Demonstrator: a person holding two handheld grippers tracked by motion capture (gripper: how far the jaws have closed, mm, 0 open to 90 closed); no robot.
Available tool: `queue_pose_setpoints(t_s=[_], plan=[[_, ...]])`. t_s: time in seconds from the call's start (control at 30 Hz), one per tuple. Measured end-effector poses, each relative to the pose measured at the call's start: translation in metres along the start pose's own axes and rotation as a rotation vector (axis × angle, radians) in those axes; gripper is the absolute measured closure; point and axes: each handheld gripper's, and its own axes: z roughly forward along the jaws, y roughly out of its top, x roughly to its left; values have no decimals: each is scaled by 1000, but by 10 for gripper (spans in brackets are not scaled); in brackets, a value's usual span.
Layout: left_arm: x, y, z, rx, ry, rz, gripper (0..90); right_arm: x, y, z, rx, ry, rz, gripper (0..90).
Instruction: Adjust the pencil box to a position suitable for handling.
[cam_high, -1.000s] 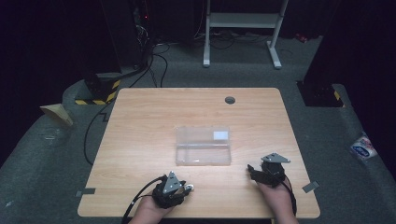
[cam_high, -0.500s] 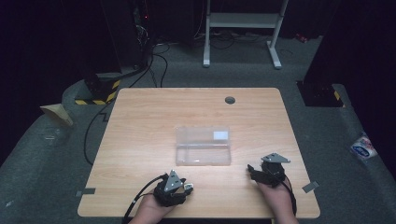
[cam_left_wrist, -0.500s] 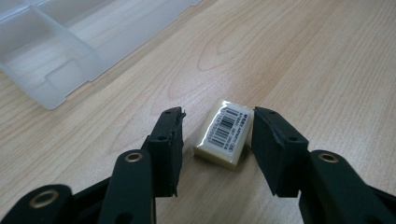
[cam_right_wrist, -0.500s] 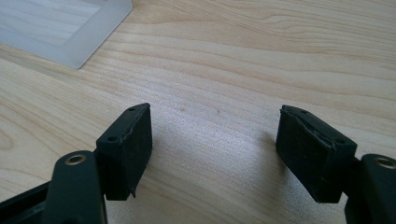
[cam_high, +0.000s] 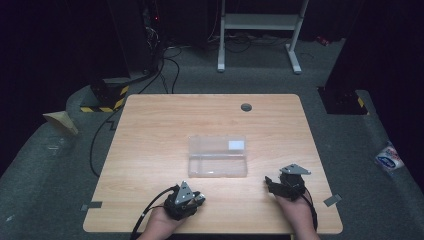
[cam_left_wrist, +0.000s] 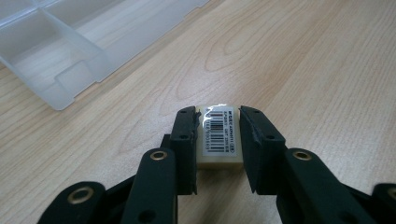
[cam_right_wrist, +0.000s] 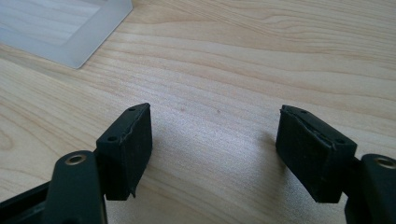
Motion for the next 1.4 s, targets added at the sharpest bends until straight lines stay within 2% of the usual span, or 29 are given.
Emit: queue_pose_setpoints(t_s=[0.23, 0.43, 0.63, 0.77, 0.9, 1.0, 1.03, 1.07, 1.2, 1.3, 1.4], plan=[[9, -1, -7, -24, 18, -36, 676, 0, 0, 0, 0, 0, 0, 269], [18, -1, -12, -41, 44, -47, 676, 0, 0, 0, 0, 2, -1, 271], [29, -2, -15, -68, 44, -84, 676, 0, 0, 0, -2, 0, -2, 274], [36, -1, -19, -82, 57, -89, 677, 0, 0, 0, -1, -1, 2, 276], [38, 1, -25, -99, 54, -88, 678, 1, 0, 0, -3, -6, -3, 283], [38, 4, -28, -113, 70, -68, 678, 2, 0, 0, -4, -10, -2, 289], [38, 5, -28, -117, 71, -77, 678, 2, 0, 0, -4, -9, -1, 288], [38, 6, -29, -117, 76, -69, 678, 2, 0, 0, -4, -9, -1, 289], [38, 9, -28, -129, 74, -94, 678, 2, -1, -1, -3, -8, 3, 293], [36, 12, -24, -131, 86, -88, 678, 2, -1, -1, -3, -7, 3, 295], [38, 16, -22, -143, 83, -99, 678, 2, -1, -1, -3, -6, 2, 295]])
